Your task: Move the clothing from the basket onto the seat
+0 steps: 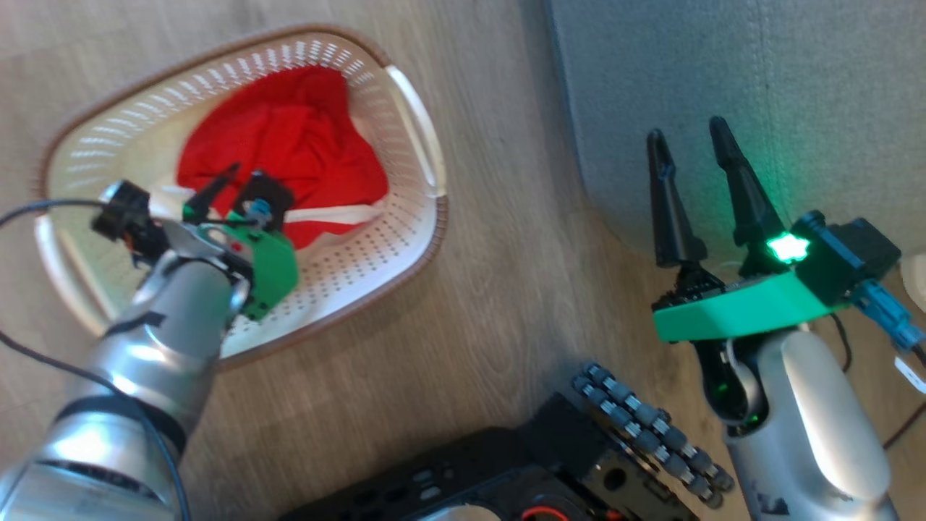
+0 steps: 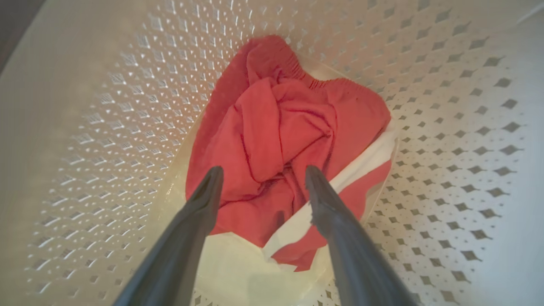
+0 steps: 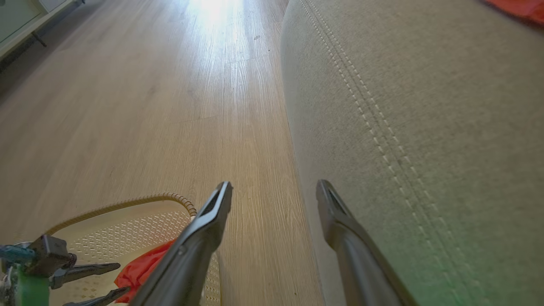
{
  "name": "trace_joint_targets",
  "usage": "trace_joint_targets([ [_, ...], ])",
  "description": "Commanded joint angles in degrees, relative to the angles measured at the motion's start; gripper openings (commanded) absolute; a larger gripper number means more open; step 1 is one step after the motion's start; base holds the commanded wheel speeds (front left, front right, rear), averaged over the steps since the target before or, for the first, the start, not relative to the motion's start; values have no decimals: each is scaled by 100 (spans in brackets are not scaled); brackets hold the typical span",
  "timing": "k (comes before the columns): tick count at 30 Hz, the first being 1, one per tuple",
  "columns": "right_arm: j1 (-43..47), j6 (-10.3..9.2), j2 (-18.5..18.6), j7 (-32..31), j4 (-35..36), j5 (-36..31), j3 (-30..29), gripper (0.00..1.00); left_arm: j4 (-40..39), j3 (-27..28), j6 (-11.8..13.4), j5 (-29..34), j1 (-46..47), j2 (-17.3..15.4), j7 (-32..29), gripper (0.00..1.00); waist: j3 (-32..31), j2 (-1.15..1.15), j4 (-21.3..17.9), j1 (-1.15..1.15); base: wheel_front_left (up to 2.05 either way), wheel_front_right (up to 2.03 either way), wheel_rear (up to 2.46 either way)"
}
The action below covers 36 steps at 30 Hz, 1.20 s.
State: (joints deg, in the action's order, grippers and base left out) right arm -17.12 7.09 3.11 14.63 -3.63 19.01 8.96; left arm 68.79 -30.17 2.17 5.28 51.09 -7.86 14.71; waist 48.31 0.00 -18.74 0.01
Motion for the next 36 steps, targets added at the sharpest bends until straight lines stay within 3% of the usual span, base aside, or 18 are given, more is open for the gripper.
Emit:
trace_joint_targets([
  [1,86,40,-20,37,194,104,199,100,114,8,21,85,69,-170,16,100,262,0,-239,-1,0,0,0],
  [6,71,40,-22,37,251,179,272,100,332,-260,79,330,350,-211,-223,100,409,0,-270,-1,0,0,0],
  [24,114,40,-23,37,391,47,257,100,511,-720,-366,489,694,-435,-1604,100,661,0,-354,-1,0,0,0],
  [36,183,40,-23,37,539,138,319,100,515,-787,-387,346,910,-375,-1657,100,839,0,-333,-1,0,0,0],
])
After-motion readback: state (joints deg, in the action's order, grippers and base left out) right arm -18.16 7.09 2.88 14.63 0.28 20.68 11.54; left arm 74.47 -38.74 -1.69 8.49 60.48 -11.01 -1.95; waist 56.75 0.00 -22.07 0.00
